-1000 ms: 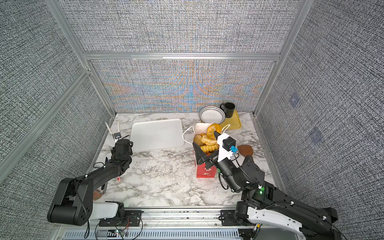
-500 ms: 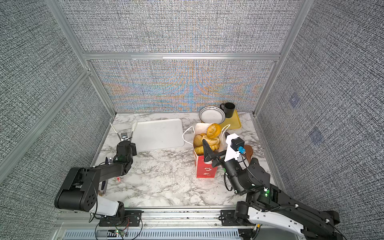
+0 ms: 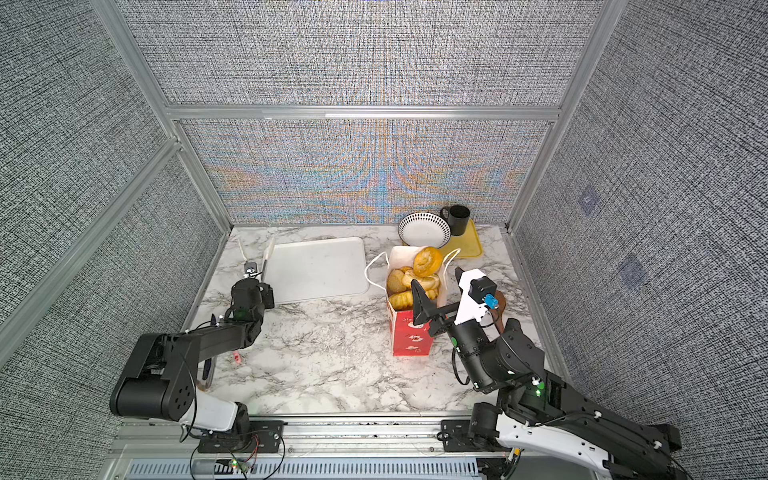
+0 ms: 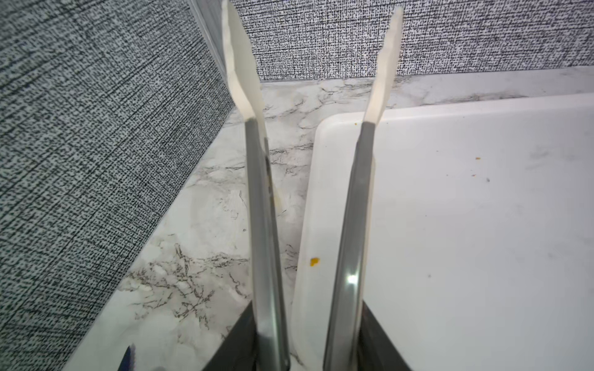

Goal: Pack bread into a paper bag
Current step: Place the clamp on the plate.

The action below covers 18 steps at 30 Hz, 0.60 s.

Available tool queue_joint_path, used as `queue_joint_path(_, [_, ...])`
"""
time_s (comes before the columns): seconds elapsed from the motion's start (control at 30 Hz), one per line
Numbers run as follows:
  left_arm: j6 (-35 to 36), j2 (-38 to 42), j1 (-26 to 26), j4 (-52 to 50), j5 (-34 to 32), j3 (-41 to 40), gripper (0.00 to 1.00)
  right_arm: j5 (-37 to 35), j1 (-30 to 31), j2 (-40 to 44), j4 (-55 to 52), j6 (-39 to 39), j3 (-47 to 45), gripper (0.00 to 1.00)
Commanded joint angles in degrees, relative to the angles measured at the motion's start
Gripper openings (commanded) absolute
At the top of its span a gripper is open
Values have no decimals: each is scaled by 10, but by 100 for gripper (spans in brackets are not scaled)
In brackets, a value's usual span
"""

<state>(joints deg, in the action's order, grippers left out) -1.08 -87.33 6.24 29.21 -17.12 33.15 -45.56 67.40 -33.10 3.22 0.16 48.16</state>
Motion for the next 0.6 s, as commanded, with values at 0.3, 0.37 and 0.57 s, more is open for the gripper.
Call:
queue_joint_path(0.3, [46,-45,0,-128,113,98,54,1,-2,-8,-1,11,4,99])
queue_joint_path(0.37, [50,-60,0,-155,118,119,54,4,-2,-7,-3,14,4,99])
queue_joint_path(0.57, [56,-100,1,-232,140,179,54,6,-2,-3,-19,23,12,99])
